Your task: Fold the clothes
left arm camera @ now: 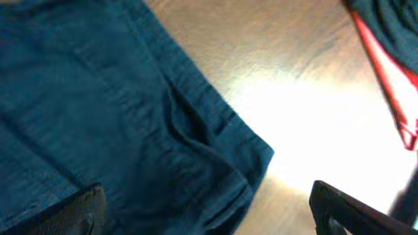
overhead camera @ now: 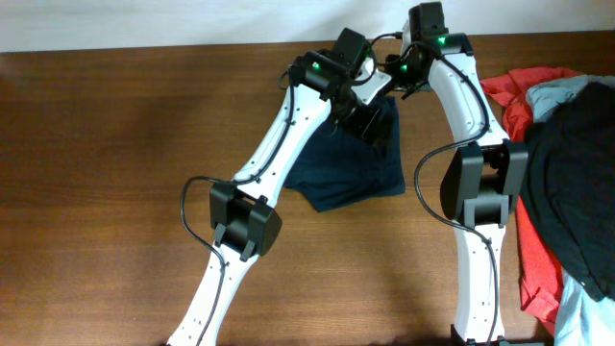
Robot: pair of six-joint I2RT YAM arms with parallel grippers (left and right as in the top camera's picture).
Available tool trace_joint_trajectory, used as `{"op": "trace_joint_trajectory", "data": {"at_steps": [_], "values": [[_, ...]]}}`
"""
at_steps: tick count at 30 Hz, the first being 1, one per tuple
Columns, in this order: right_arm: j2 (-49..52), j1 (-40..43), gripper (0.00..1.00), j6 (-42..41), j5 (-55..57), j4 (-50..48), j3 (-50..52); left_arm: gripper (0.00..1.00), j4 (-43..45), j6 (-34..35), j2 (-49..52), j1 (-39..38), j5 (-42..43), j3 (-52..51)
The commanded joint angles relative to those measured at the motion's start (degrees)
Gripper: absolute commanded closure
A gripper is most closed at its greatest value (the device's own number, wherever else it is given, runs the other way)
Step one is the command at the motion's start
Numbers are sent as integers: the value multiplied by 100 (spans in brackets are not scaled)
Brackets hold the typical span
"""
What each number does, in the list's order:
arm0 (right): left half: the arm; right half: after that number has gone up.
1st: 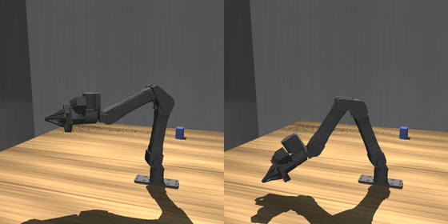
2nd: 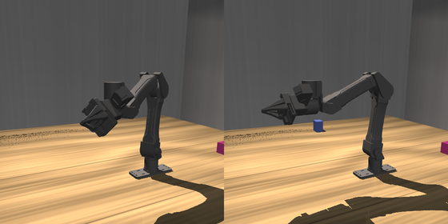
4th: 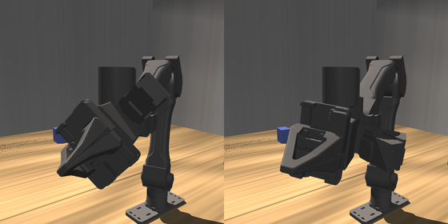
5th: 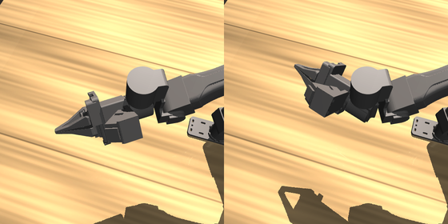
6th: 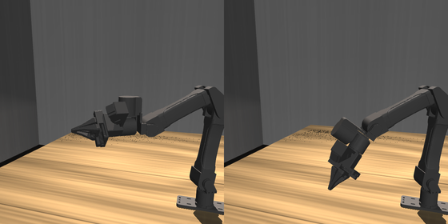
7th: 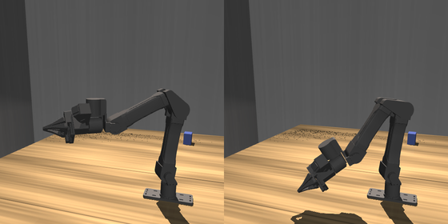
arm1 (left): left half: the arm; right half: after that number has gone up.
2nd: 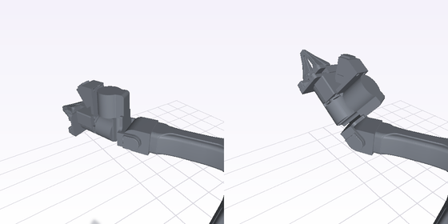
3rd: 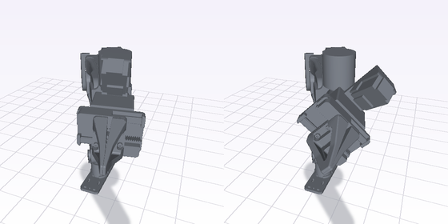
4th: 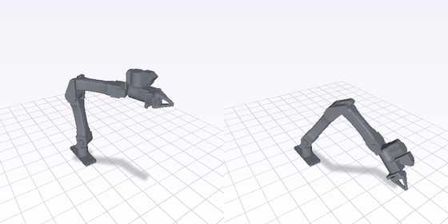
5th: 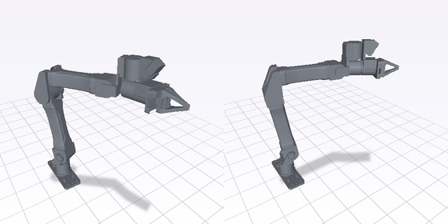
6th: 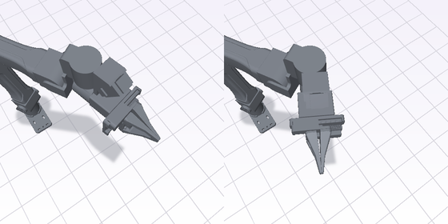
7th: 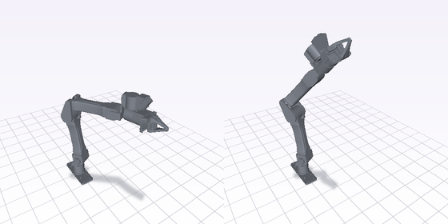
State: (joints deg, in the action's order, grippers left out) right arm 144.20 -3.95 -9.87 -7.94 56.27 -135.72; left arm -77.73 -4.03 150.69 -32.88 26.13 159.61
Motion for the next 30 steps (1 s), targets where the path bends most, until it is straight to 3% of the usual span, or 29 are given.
{"op": "trace_joint_trajectory", "data": {"at_steps": [1, 7, 10, 14, 21, 30], "values": [[-201, 20, 80, 310, 70, 212, -297, 1, -35, -26, 46, 245, 142, 343], [-708, -33, 80, 365, -402, 1005, -531, 2, -234, 35, 46, 798, -160, 520], [-826, 4, 93, 365, -1381, 1567, -531, 4, -308, 33, 48, 1025, -411, 516], [-798, 96, 96, 542, -2857, 2315, -437, 29, -214, -9, 50, 1215, -494, 516], [-798, -142, 96, 960, -3084, 2745, -144, 59, 236, -319, 216, 1119, -492, 507], [-798, -496, 96, 1117, -3084, 2483, 1095, 60, 640, -319, 841, 1045, -496, 507]]}}
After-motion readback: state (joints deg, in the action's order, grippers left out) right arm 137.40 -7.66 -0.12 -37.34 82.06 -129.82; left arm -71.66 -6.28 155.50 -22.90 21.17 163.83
